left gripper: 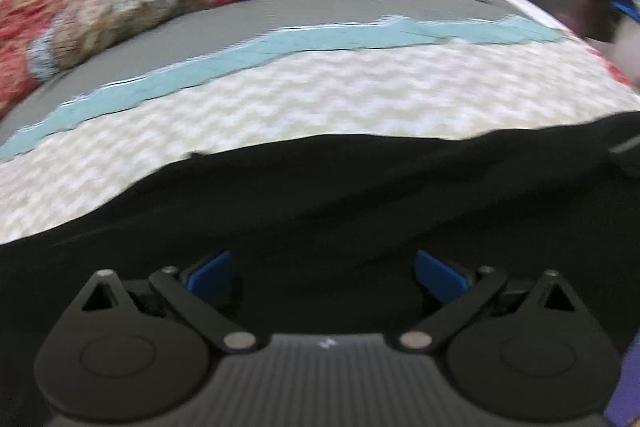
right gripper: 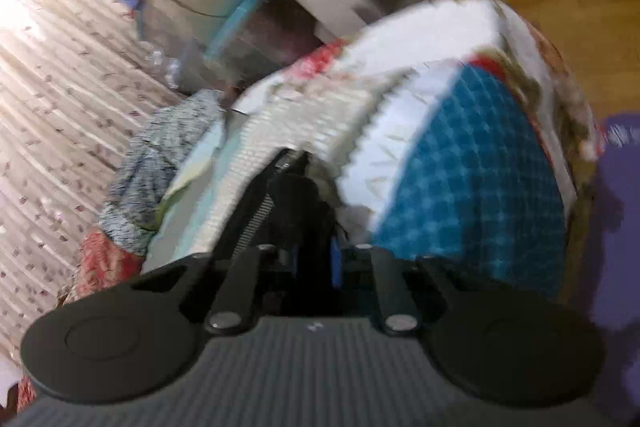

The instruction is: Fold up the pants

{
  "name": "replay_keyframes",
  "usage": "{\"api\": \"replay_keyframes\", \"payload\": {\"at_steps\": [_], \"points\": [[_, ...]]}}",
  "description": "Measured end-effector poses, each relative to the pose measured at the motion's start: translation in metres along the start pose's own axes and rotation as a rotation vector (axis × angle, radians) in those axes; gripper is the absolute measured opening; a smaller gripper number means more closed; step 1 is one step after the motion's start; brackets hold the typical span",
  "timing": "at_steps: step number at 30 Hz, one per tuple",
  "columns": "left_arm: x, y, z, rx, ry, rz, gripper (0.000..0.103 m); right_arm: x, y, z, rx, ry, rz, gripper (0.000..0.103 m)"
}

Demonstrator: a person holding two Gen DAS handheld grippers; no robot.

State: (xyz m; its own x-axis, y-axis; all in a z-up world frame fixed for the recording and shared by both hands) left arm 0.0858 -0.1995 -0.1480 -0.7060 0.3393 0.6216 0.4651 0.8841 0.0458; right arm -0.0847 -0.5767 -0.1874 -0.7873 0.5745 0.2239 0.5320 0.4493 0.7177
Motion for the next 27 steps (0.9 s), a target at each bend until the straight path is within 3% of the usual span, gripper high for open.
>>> {"api": "replay_keyframes", "payload": {"at_steps": [2,5,8,10,13,15,17,18,19,21,24,27], "points": [[0.0,-0.01,-0.009,0.038,0.02,0.076,0.097,0.012,0.031,-0.005,0.13,-0.035,-0.087,0.016],[0.006,-0.014,-0.028,0.127,0.005,0.153,0.098,0.035,0.097,0.008,0.404,-0.049,-0.296,0.016],[0.008,-0.002,-0.042,0.228,-0.002,0.188,0.1,0.056,0.145,0.05,0.607,0.024,-0.497,0.016],[0.005,0.007,-0.04,0.278,0.011,0.186,0.1,0.065,0.161,0.085,0.711,0.088,-0.588,0.016],[-0.004,0.016,-0.028,0.301,0.052,0.153,0.1,0.07,0.168,0.15,0.875,0.22,-0.673,0.017],[-0.008,0.018,-0.019,0.302,0.084,0.148,0.1,0.068,0.16,0.187,0.974,0.322,-0.68,0.017],[-0.012,0.015,-0.01,0.29,0.108,0.149,0.1,0.076,0.155,0.202,1.097,0.272,-0.697,0.02],[-0.012,0.014,-0.007,0.285,0.114,0.152,0.1,0.08,0.156,0.201,1.114,0.273,-0.705,0.025],[-0.013,0.01,-0.006,0.279,0.119,0.159,0.1,0.081,0.157,0.196,1.095,0.303,-0.72,0.038],[-0.014,0.002,-0.01,0.27,0.116,0.182,0.1,0.085,0.16,0.178,1.02,0.325,-0.744,0.05],[-0.013,-0.01,-0.019,0.241,0.091,0.208,0.1,0.095,0.163,0.154,0.895,0.326,-0.78,0.05],[-0.013,-0.021,-0.032,0.216,0.068,0.235,0.1,0.093,0.16,0.135,0.771,0.291,-0.732,0.049]]}}
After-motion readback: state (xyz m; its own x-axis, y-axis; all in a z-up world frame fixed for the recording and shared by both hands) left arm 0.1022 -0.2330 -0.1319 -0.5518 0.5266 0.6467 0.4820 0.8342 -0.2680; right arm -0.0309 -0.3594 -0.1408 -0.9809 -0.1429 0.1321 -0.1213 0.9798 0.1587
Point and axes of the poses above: each gripper's, at about its wrist camera, not at the fingertips, and x roughly against the way its jaws point, y to its left, z to its underside, the point moved 6 cm from there along -x, roughly the way its jaws point, and after that the axes turned 15 degrees about -y, right-handed, at the moved point
